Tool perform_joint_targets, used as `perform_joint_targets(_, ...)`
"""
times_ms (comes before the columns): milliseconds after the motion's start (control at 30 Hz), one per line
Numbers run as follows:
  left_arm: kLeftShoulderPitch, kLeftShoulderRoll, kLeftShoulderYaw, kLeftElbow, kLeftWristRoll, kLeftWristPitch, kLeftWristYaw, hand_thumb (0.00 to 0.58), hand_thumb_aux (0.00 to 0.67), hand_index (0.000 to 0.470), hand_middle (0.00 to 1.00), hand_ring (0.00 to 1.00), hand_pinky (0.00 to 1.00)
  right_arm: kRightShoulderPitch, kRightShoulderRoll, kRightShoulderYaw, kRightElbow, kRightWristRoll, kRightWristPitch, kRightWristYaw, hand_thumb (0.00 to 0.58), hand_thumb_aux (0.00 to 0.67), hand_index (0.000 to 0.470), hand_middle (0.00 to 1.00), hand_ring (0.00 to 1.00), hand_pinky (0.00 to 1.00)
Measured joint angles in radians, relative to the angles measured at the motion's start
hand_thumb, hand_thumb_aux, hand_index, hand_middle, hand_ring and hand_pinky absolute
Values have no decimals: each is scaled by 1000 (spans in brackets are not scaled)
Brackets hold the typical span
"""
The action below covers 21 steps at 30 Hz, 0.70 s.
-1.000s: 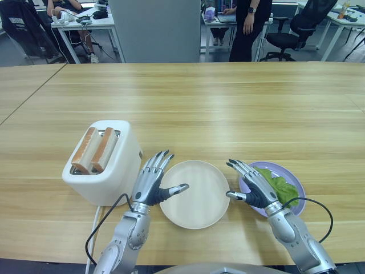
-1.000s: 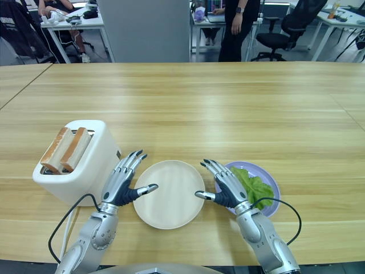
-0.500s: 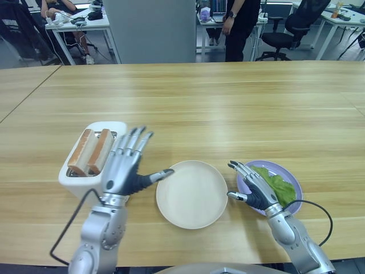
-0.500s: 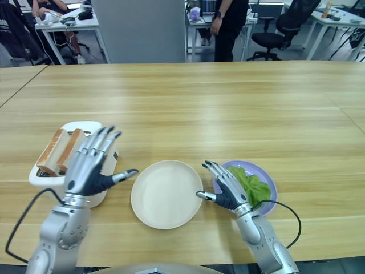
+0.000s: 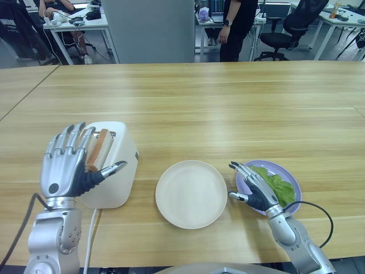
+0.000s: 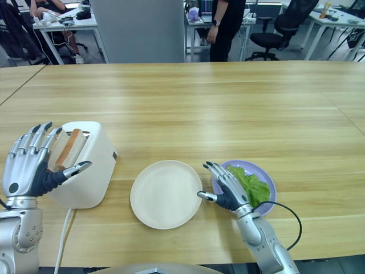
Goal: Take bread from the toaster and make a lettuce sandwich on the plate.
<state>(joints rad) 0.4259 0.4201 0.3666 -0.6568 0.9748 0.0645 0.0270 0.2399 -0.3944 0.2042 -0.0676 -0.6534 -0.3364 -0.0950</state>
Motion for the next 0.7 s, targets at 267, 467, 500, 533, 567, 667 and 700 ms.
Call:
perform_joint_targets(267,23,22,81,68,9,38,-6,0,0,0,0,0,0,3,-1,-1,0,3,1,0,0,0,0,0,0,0)
perform_joint_targets(467,37,26,115,111,7,67,-9,0,0,0,0,0,0,5,-1,-2,0,11,1,0,0,0,0,0,0,0)
perform_joint_targets(500,40,26,119,114,7,75,-11,0,0,0,0,0,0,6,-1,-2,0,12,1,0,0,0,0,0,0,0)
perform_joint_targets(533,41,26,123,118,7,81,-13,0,0,0,0,0,0,7,-1,-3,0,12,2,0,0,0,0,0,0,0)
perform_joint_targets(567,41,26,124,123,7,87,-14,0,0,0,0,0,0,8,-1,-3,0,12,2,0,0,0,0,0,0,0)
perform_joint_targets(667,41,26,124,146,0,108,-20,87,53,36,0,0,0,9,-1,-4,0,13,2,0,0,0,0,0,0,0)
perform_joint_targets(700,41,26,124,149,-2,115,-22,468,376,258,0,0,0,9,-2,-5,0,14,2,0,0,0,0,0,0,0)
